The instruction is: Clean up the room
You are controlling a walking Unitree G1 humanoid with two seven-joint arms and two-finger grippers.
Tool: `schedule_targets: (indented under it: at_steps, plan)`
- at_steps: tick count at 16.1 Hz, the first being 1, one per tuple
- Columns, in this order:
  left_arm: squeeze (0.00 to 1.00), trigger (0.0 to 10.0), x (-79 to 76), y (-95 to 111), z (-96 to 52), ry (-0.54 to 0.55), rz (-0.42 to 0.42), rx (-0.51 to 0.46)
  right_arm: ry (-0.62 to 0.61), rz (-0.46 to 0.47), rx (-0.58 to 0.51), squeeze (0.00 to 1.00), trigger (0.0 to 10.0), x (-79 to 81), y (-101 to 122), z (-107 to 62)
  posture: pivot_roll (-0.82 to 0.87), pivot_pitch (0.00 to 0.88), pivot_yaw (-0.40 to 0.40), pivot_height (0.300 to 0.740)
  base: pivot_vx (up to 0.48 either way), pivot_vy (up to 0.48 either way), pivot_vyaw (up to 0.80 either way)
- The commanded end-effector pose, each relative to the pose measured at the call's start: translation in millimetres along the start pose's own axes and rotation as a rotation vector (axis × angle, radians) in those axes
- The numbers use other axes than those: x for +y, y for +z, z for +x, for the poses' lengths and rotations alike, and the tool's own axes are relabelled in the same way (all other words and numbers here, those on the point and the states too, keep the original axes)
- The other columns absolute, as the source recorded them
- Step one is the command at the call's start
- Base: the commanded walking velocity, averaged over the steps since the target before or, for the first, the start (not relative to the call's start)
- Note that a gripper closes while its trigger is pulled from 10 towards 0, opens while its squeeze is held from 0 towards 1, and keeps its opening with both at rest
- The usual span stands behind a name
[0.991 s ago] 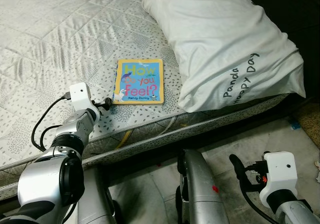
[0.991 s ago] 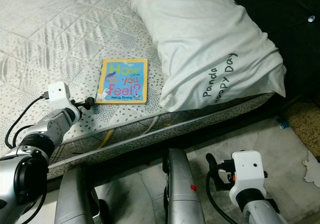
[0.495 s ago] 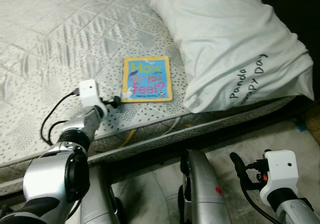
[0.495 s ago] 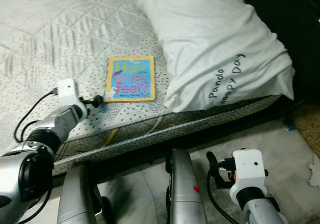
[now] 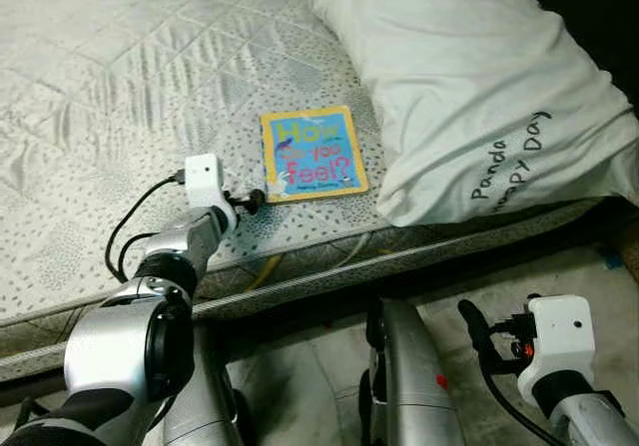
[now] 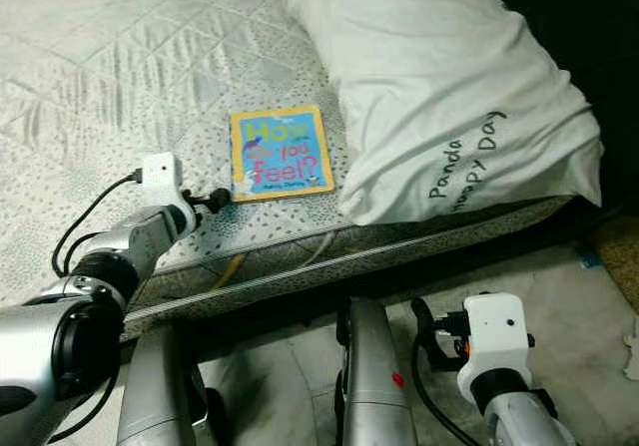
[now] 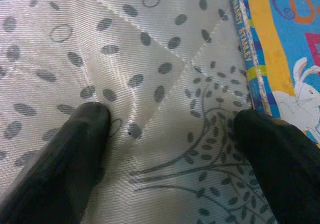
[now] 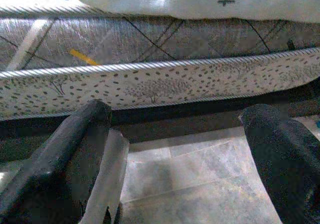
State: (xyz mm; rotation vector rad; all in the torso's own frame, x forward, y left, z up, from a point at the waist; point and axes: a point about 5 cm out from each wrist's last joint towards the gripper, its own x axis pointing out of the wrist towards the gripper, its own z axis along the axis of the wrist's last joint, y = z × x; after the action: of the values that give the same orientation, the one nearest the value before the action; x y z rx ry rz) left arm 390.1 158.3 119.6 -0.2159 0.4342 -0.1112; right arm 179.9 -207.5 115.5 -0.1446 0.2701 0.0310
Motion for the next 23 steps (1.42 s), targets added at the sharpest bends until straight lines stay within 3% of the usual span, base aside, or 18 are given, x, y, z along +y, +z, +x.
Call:
schedule_targets:
  at_steps: [1, 12, 16, 19, 21, 22, 23]
  plan:
    - [0.00, 10.0, -16.8, -16.0, 2.7, -0.074, 0.008, 0.072, -0.015, 0.002, 0.026, 0.00, 10.0, -1.0, -5.3, -2.9, -0.30, 0.278, 0.003, 0.530, 0.000, 0.000, 0.00]
    - [0.00, 10.0, -37.1, -11.9, 5.2, -0.146, 0.024, 0.059, -0.007, 0.009, 0.022, 0.00, 10.0, 1.5, -6.6, 3.7, -0.29, 0.265, 0.008, 0.530, 0.000, 0.000, 0.00]
    - [0.00, 10.0, -24.1, -18.9, 2.9, -0.145, 0.013, 0.073, -0.004, 0.010, 0.008, 0.00, 10.0, 2.6, -6.1, 11.8, -0.26, 0.239, 0.014, 0.530, 0.000, 0.000, 0.00]
    - [0.00, 10.0, -6.8, -42.5, -3.2, -0.173, -0.064, 0.108, 0.002, 0.021, -0.017, 0.00, 10.0, 5.0, -4.7, 22.6, -0.22, 0.203, 0.021, 0.530, 0.000, 0.000, 0.00]
    - [0.00, 10.0, 3.0, -65.3, -13.5, -0.183, -0.114, 0.133, 0.011, 0.027, -0.031, 0.00, 10.0, 7.9, -3.6, 31.1, -0.19, 0.184, 0.019, 0.530, 0.000, 0.000, 0.00]
    - [0.00, 10.0, 11.5, -84.7, -44.0, -0.145, -0.117, 0.109, 0.018, 0.034, -0.048, 0.00, 10.0, 10.4, -2.0, 38.7, -0.17, 0.170, 0.020, 0.530, 0.000, 0.000, 0.00]
    - [0.00, 10.0, 13.0, -87.8, -55.1, -0.130, -0.098, 0.089, 0.020, 0.036, -0.054, 0.00, 10.0, 11.2, -1.4, 43.2, -0.17, 0.160, 0.019, 0.530, 0.000, 0.000, 0.00]
